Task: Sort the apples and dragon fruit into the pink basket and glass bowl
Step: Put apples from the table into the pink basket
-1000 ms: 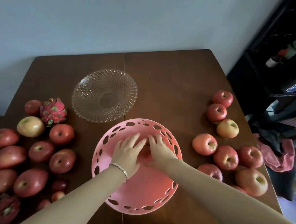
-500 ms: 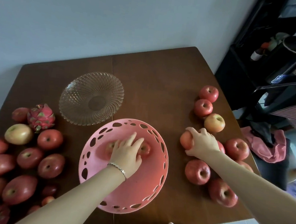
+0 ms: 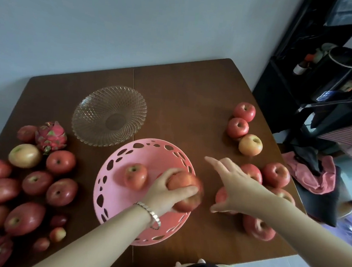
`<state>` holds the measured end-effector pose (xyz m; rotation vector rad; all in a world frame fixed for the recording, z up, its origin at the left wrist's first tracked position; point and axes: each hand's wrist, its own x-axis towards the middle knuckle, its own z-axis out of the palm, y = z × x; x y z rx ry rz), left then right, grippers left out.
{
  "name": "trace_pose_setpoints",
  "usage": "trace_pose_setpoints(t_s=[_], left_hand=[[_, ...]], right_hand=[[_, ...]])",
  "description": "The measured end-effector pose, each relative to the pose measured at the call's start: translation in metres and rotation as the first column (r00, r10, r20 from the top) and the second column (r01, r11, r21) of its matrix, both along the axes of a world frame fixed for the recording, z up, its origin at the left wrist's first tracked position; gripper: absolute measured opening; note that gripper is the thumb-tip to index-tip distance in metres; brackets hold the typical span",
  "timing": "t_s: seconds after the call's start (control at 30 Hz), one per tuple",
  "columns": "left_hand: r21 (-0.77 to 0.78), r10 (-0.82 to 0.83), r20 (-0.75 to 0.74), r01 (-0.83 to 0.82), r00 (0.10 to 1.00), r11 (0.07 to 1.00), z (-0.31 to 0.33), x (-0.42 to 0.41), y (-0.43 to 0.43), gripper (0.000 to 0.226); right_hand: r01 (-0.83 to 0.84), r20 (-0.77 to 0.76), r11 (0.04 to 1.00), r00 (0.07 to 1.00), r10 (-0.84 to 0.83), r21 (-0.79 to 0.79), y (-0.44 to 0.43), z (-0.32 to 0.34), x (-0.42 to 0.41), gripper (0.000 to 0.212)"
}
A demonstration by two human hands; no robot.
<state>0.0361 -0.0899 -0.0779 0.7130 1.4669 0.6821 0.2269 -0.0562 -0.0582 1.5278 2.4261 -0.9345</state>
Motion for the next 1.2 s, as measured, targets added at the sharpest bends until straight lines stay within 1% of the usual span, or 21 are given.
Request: trace_pose_setpoints(t_s=[0.07, 0.13, 0.2, 0.27, 0.33, 0.4, 0.47, 0.53, 0.6, 0.67, 0.73, 0.8, 0.87, 0.93, 1.0, 1.1, 1.13, 1.17, 1.2], left_hand=[[-0.092, 0.024, -0.017, -0.026, 1.000, 0.995, -0.010, -0.018, -0.009, 0.041], [-0.176, 0.044, -0.043, -0.051, 0.998, 0.983, -0.017, -0.035, -0.019, 0.051], [-0.204, -0.012, -0.158, -0.021, 0.987, 0.979, -0.023, -0.049, -0.027, 0.049], [-0.206, -0.103, -0.295, 0.042, 0.950, 0.978, -0.032, -0.063, -0.031, 0.051], [-0.194, -0.149, -0.377, 0.080, 0.914, 0.978, -0.042, -0.078, -0.033, 0.052], [-0.154, -0.200, -0.482, 0.142, 0.853, 0.978, -0.048, -0.087, -0.030, 0.050], [-0.140, -0.274, -0.550, 0.236, 0.789, 0.962, -0.055, -0.095, -0.028, 0.055], [-0.181, -0.376, -0.588, 0.336, 0.717, 0.924, -0.059, -0.098, -0.027, 0.062], [-0.232, -0.446, -0.598, 0.389, 0.666, 0.891, -0.062, -0.097, -0.028, 0.066], [-0.250, -0.471, -0.595, 0.407, 0.651, 0.879, -0.065, -0.094, -0.026, 0.066], [-0.256, -0.460, -0.590, 0.387, 0.663, 0.886, -0.066, -0.092, -0.023, 0.061], [-0.248, -0.419, -0.591, 0.339, 0.689, 0.907, -0.067, -0.093, -0.020, 0.055], [-0.227, -0.393, -0.605, 0.323, 0.692, 0.919, -0.067, -0.096, -0.020, 0.048], [-0.201, -0.379, -0.614, 0.328, 0.693, 0.923, -0.066, -0.098, -0.022, 0.044], [-0.180, -0.362, -0.606, 0.321, 0.708, 0.930, -0.067, -0.100, -0.023, 0.046], [-0.156, -0.319, -0.593, 0.283, 0.739, 0.946, -0.067, -0.102, -0.023, 0.047], [-0.152, -0.301, -0.585, 0.262, 0.753, 0.953, -0.067, -0.103, -0.023, 0.046], [-0.144, -0.282, -0.578, 0.244, 0.766, 0.959, -0.067, -0.104, -0.023, 0.045], [-0.143, -0.268, -0.569, 0.227, 0.777, 0.963, -0.068, -0.103, -0.024, 0.044]], right_hand=[[-0.026, 0.242, 1.000, 0.970, 0.023, 0.010, 0.001, -0.018, 0.018, 0.108], [-0.074, 0.409, 0.997, 0.909, 0.074, -0.015, -0.004, -0.039, 0.024, 0.103], [-0.113, 0.493, 0.993, 0.863, 0.114, -0.031, -0.010, -0.058, 0.023, 0.099], [-0.132, 0.519, 0.991, 0.848, 0.112, 0.003, -0.012, -0.069, 0.021, 0.094], [-0.128, 0.506, 0.990, 0.858, 0.085, 0.052, -0.012, -0.071, 0.019, 0.091], [-0.048, 0.440, 0.995, 0.898, 0.006, 0.083, -0.011, -0.062, 0.017, 0.091], [0.103, 0.303, 0.987, 0.943, -0.136, 0.123, -0.009, -0.042, 0.009, 0.089], [0.215, 0.129, 0.961, 0.962, -0.239, 0.175, -0.006, -0.017, -0.001, 0.084], [0.213, 0.019, 0.961, 0.975, -0.219, 0.175, -0.005, 0.005, -0.018, 0.080], [0.116, -0.028, 0.984, 0.993, -0.113, 0.133, -0.008, 0.016, -0.040, 0.080], [-0.025, 0.012, 0.997, 1.000, 0.025, 0.076, -0.015, 0.008, -0.067, 0.081], [-0.143, 0.121, 0.990, 0.983, 0.142, 0.003, -0.021, -0.012, -0.092, 0.084], [-0.192, 0.206, 0.980, 0.958, 0.197, -0.048, -0.024, -0.033, -0.112, 0.084], [-0.182, 0.246, 0.981, 0.950, 0.192, -0.060, -0.025, -0.046, -0.122, 0.074], [-0.162, 0.258, 0.985, 0.951, 0.171, -0.059, -0.026, -0.055, -0.128, 0.063], [-0.094, 0.210, 0.995, 0.973, 0.100, -0.041, -0.031, -0.065, -0.132, 0.048], [-0.059, 0.190, 0.998, 0.980, 0.065, -0.036, -0.032, -0.068, -0.132, 0.047], [-0.021, 0.181, 0.999, 0.983, 0.029, -0.047, -0.033, -0.070, -0.132, 0.051], [0.013, 0.180, 0.997, 0.984, 0.002, -0.081, -0.033, -0.073, -0.131, 0.061]])
